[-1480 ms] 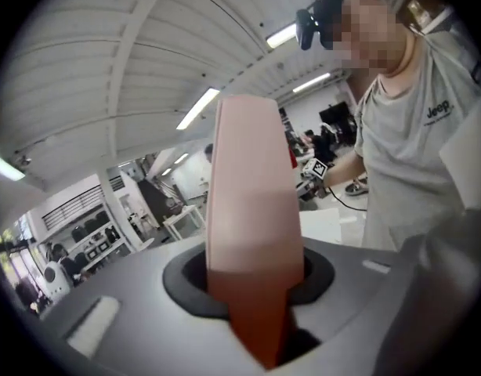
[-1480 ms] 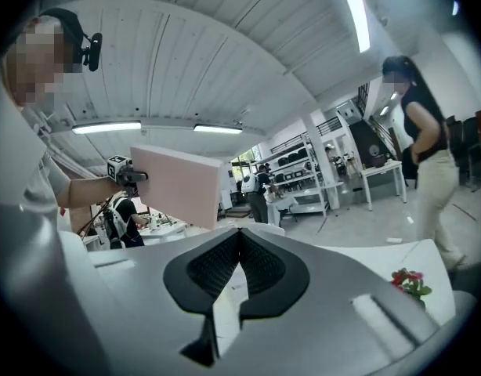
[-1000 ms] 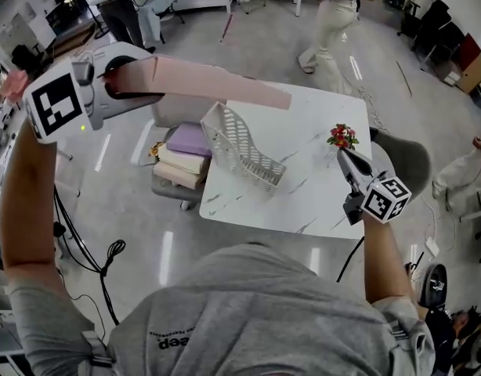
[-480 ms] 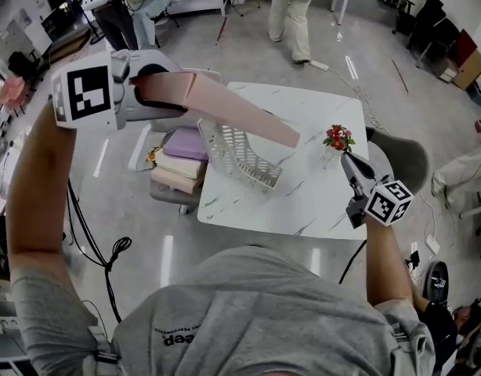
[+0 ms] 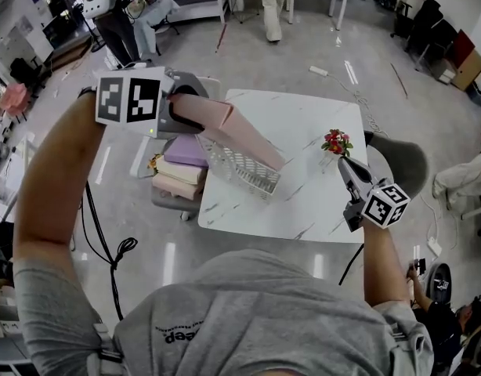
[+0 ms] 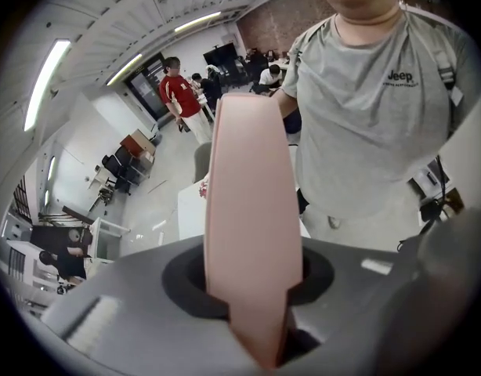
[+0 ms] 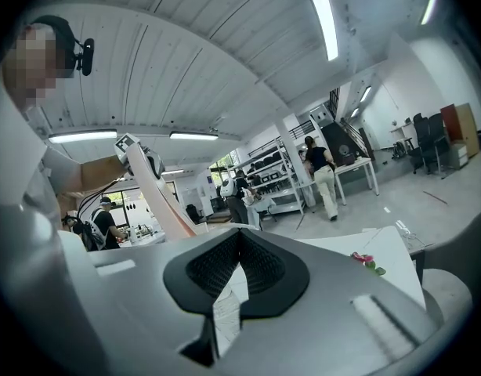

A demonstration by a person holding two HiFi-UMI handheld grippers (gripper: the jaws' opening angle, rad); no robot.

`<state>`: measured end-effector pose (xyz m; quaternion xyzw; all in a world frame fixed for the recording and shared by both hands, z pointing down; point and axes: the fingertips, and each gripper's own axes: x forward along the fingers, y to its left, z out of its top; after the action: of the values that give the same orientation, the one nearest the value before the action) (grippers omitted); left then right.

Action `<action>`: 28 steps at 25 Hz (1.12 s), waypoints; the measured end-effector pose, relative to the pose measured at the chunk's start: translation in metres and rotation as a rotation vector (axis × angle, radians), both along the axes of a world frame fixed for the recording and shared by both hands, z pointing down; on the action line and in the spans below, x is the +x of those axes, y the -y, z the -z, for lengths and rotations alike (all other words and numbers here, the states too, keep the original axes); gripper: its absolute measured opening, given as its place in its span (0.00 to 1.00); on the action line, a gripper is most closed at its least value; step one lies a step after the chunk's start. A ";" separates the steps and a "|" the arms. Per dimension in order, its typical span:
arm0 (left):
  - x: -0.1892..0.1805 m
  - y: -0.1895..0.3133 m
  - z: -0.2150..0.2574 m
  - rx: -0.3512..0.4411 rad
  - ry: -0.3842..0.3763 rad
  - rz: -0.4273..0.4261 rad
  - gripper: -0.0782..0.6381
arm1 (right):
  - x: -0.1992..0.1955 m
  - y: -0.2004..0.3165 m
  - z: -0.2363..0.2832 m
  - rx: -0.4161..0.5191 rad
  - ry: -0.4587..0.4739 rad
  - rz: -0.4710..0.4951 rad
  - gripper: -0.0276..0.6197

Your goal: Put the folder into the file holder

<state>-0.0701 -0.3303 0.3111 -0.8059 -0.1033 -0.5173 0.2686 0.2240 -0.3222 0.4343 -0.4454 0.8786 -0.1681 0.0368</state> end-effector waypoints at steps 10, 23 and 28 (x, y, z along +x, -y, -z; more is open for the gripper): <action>0.026 0.008 -0.037 -0.026 0.166 0.010 0.37 | -0.003 -0.003 -0.004 -0.004 0.025 0.005 0.05; 0.051 0.006 -0.113 -0.059 0.352 -0.049 0.38 | 0.006 -0.008 -0.013 -0.014 0.031 -0.019 0.05; 0.057 0.021 -0.140 -0.021 0.377 -0.035 0.38 | 0.007 -0.010 -0.016 -0.024 0.029 -0.022 0.05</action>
<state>-0.0126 -0.3512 0.4513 -0.6957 -0.1714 -0.6531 0.2451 0.2310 -0.3119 0.4505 -0.4530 0.8709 -0.1848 0.0459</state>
